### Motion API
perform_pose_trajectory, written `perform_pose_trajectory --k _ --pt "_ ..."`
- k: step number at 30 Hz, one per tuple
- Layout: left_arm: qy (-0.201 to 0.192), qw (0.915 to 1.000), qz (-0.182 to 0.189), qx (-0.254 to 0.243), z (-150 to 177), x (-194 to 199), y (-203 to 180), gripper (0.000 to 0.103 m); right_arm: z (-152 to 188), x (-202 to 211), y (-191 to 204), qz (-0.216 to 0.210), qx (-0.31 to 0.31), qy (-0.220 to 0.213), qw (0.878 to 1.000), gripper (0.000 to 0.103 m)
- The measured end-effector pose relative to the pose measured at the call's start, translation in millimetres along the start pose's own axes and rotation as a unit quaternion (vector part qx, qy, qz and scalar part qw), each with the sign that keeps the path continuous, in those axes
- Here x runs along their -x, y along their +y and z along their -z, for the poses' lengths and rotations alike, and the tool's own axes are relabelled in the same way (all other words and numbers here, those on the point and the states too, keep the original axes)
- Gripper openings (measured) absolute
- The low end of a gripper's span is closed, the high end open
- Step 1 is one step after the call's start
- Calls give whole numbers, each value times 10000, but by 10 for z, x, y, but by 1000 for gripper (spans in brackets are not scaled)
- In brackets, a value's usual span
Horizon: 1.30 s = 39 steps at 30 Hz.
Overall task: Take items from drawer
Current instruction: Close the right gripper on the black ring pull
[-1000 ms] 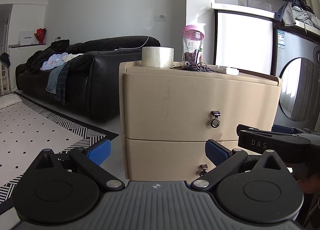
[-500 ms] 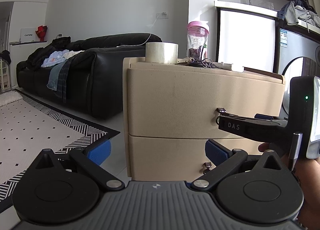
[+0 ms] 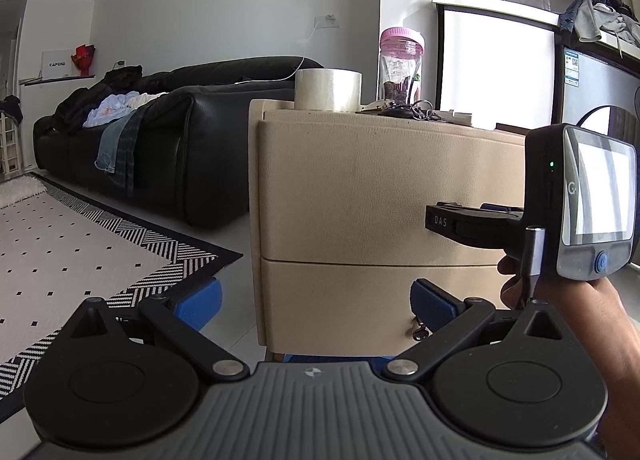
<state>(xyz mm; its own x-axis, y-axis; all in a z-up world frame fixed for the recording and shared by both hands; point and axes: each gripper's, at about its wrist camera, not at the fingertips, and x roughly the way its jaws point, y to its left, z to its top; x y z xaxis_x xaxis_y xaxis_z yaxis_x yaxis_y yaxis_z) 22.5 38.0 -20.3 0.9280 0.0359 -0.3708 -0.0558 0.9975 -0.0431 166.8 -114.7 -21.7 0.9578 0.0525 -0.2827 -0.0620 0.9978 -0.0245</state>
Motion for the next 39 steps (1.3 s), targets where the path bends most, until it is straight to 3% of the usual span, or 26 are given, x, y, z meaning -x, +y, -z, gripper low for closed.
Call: perform_pose_trajectory --k 3,5,9,16,39 --pt "16 10000 -20 2 10 -9 7 103 -17 -42 34 19 31 -35 10000 50" --pt "29 10000 -22 21 12 -24 16 103 -21 -78 57 28 37 -18 10000 38" --pt "48 10000 -32 2 28 -23 21 103 3 -129 91 136 77 -9 9999 27" --pt "104 9999 -19 7 50 -51 18 103 43 -154 88 122 -157 -4 9998 18" --pt "137 9999 -49 0 63 -42 37 103 73 -122 84 66 -80 -27 9999 16"
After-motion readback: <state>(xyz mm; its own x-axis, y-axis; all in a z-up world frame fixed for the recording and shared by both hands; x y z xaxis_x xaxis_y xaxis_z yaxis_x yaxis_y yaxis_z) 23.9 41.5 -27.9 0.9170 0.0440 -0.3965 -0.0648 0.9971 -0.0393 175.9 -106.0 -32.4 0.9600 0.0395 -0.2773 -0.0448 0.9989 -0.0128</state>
